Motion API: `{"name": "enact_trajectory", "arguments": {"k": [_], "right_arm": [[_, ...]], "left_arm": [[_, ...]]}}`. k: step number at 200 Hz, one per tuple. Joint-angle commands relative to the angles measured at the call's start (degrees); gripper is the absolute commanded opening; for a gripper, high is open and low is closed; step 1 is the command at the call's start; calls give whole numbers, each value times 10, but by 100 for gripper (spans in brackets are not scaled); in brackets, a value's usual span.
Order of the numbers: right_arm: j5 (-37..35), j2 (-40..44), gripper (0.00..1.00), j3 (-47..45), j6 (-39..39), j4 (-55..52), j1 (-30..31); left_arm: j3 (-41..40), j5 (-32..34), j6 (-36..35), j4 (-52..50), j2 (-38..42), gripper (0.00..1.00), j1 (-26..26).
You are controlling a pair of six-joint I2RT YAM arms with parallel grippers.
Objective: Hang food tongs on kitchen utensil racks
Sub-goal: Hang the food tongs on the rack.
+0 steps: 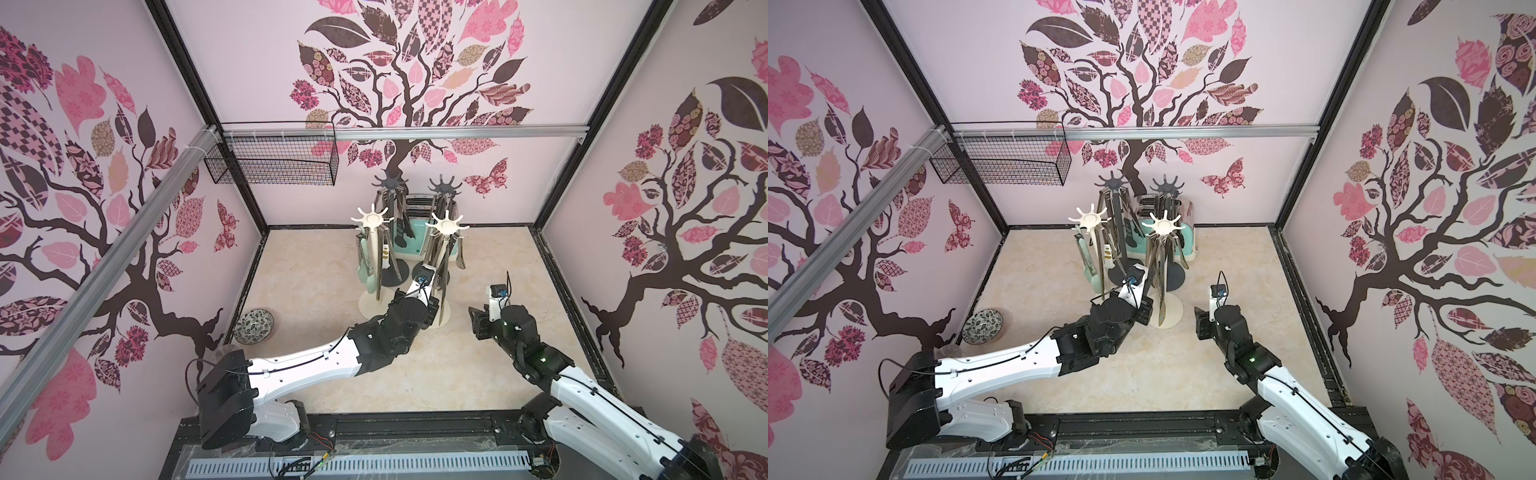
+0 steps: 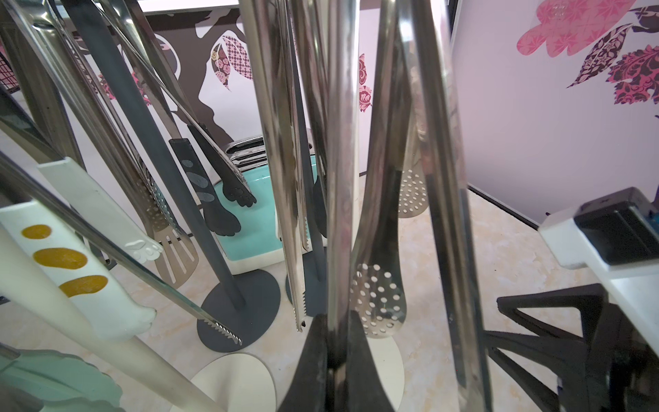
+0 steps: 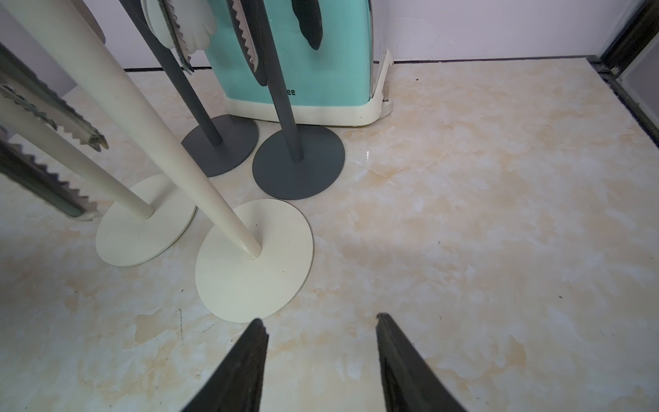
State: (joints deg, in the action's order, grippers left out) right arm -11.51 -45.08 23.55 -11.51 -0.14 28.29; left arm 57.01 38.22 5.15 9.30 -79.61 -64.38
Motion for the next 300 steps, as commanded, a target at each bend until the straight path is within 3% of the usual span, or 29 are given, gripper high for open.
{"name": "enact_trajectory", "arguments": {"k": [1,164,259,300], "right_arm": [[4,4,53,-2,5,9,-5],[7,8,53,-4,5,7,-8],[6,9,53,-5,4,7,-10],[1,10,53,-5,6,6,-11]], "left_arm": [[1,-7,5,-59,-19,9,-3],[0,-4,7,-60,-18,21,-8],[-63,-3,30,-90,95,28,-10],[-101,40,37,-115,147,33,8]]}}
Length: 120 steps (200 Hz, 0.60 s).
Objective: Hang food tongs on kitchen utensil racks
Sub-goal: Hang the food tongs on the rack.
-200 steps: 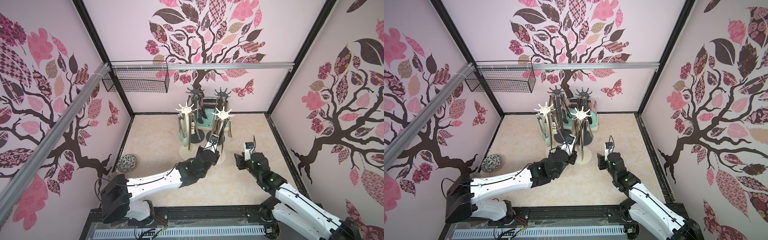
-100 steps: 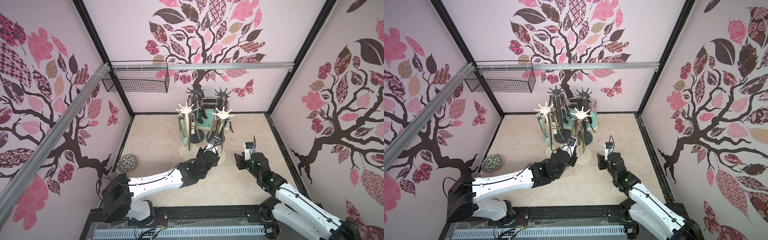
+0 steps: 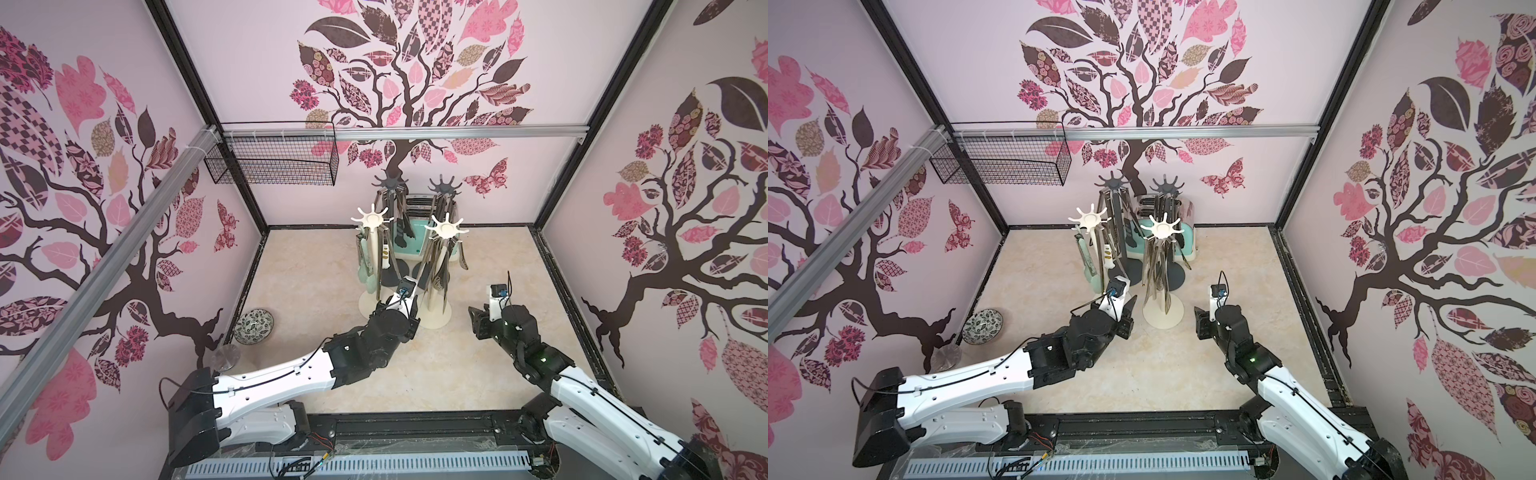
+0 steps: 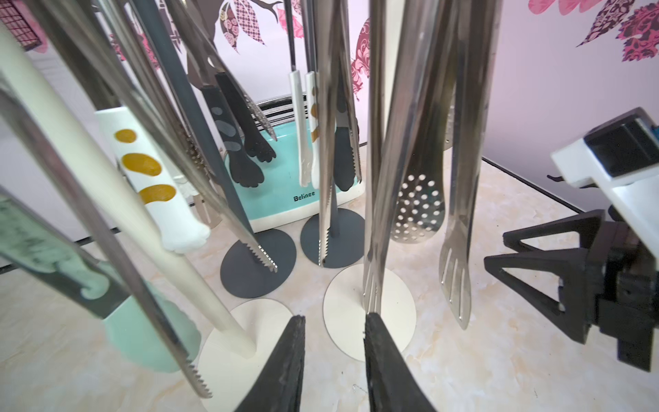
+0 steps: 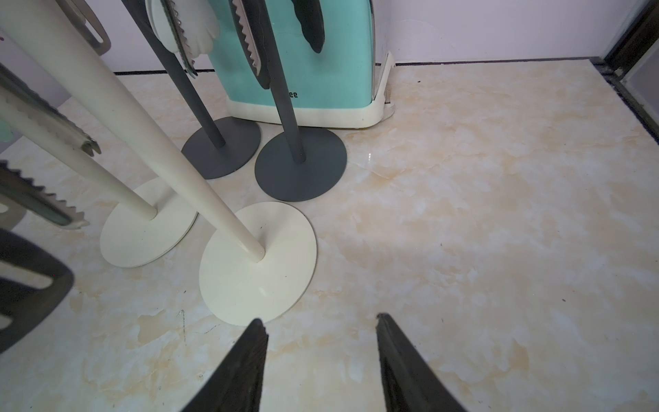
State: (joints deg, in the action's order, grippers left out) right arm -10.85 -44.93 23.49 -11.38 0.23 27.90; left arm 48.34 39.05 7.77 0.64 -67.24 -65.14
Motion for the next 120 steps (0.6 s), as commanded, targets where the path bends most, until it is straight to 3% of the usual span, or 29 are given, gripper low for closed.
{"name": "enact_trajectory", "arguments": {"k": [1,49,87,120], "right_arm": [[-6,8,53,-5,5,2,-7],[-34,16,54,-2,6,-8,-13],[-52,5,55,14,-12,-23,-57],[-6,-24,56,10,-61,29,-173]], "left_arm": [[-14,32,11,-31,25,33,17],[-35,-27,33,-101,150,36,176],[-58,-66,58,-119,226,41,398],[-113,-111,149,-20,213,43,591]]}}
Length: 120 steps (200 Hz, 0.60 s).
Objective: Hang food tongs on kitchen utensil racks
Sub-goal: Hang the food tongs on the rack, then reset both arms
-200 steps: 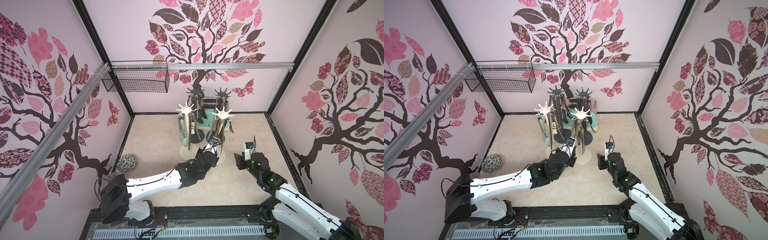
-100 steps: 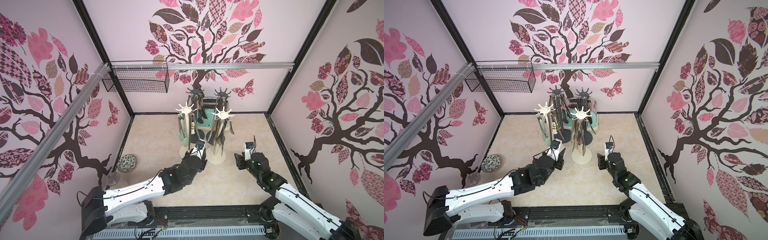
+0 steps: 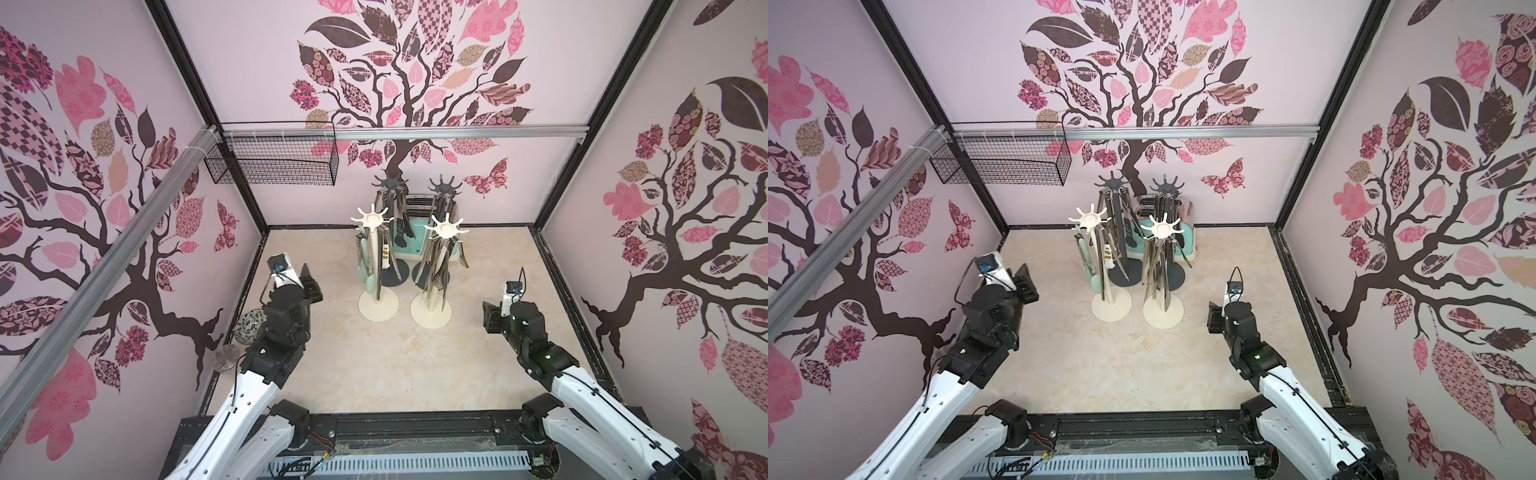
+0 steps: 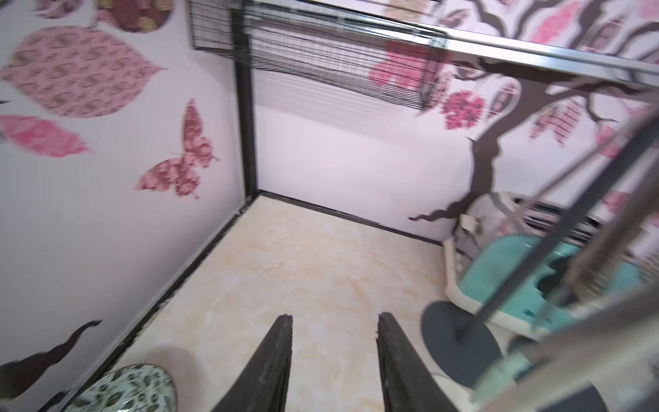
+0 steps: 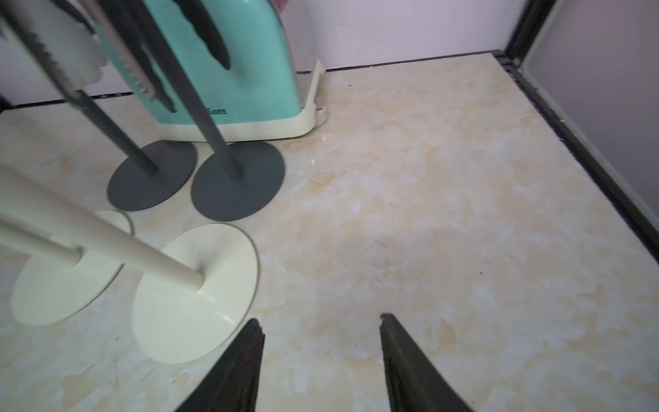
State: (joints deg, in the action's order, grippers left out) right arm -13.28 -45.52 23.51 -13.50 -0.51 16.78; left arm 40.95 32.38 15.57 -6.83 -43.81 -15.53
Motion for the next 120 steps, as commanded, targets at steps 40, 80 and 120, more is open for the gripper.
{"name": "enact_trajectory", "arguments": {"k": [40,80,120], "right_arm": [[-66,-128,58,-21,29,243,-95],[1,-294,60,-97,124,571,-101],[37,-376,60,-132,144,727,-105]], "left_arm": [[-112,9,11,224,-112,49,148],[-222,-91,-87,468,-231,63,153],[-240,-197,-97,574,-357,64,173]]}}
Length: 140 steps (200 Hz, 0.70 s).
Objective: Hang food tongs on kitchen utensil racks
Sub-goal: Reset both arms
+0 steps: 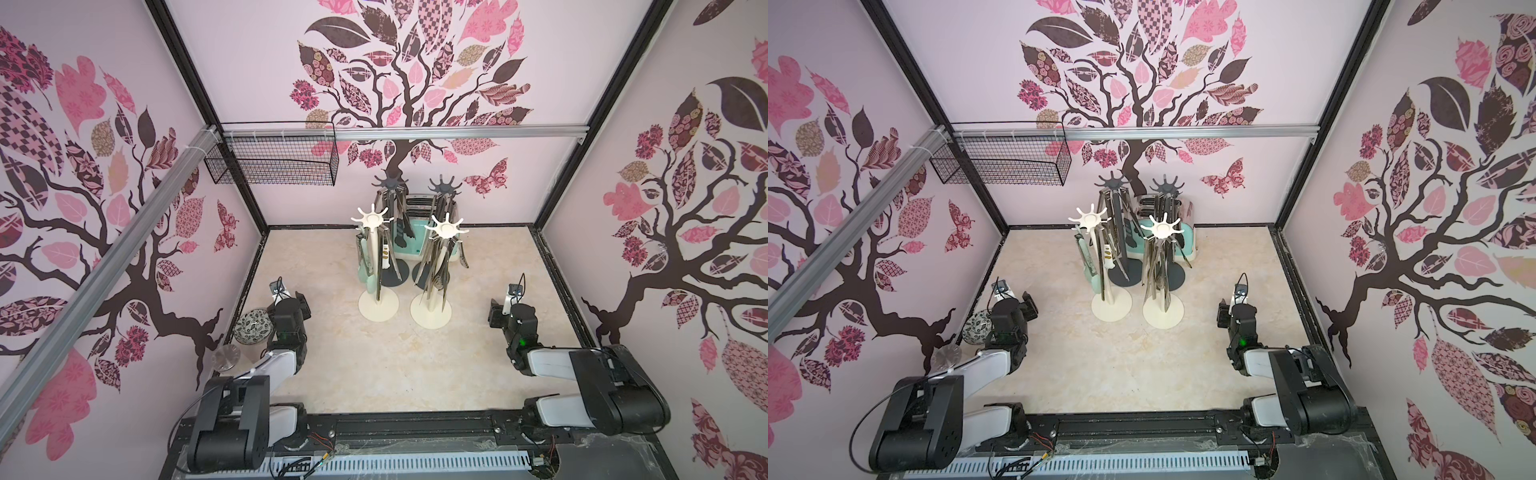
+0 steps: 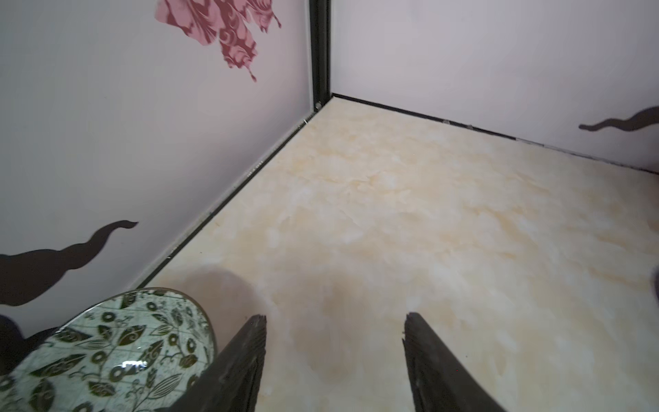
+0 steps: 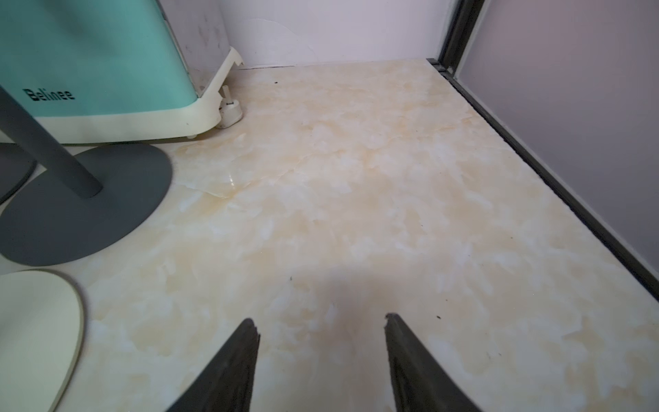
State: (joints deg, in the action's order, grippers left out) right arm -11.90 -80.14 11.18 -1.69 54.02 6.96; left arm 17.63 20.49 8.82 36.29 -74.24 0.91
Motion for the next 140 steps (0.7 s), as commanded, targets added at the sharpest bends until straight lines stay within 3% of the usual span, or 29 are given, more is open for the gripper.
{"name": "enact_trajectory", "arguments": {"k": [1,14,18,27,40,45,48,73,93,108,112,114,140], "right_arm": [[24,-32,60,-11,26,187,-7],[23,-83,60,-36,28,288,-7],[19,-100,60,-42,29,323,-7],[19,-121,60,-46,29,357,-7],[23,-93,60,-27,27,266,-9],[27,-82,60,-10,24,215,-11],[32,-78,60,3,24,185,-13],[84,-87,60,64,-12,87,-57],[81,-91,62,61,-11,98,-58],[81,-87,76,62,-12,90,-58],[81,-88,95,61,-12,94,-58],[81,-88,98,61,-11,95,-58],[83,-85,99,58,-11,97,-58]], "left_arm": [[-8,-82,-30,147,-57,64,9],[-15,-117,-45,206,-105,65,10],[-15,-127,-48,220,-118,72,10],[-6,-143,-54,227,-136,74,10],[31,-182,-74,148,-140,78,10],[47,-204,-82,118,-146,94,10],[54,-206,-80,111,-150,97,10],[48,-220,-72,128,-151,98,19],[49,-222,-74,127,-152,98,20],[47,-222,-75,127,-150,98,21],[47,-221,-76,127,-151,98,20],[47,-221,-76,127,-151,98,21],[46,-220,-76,129,-150,98,20]]}}
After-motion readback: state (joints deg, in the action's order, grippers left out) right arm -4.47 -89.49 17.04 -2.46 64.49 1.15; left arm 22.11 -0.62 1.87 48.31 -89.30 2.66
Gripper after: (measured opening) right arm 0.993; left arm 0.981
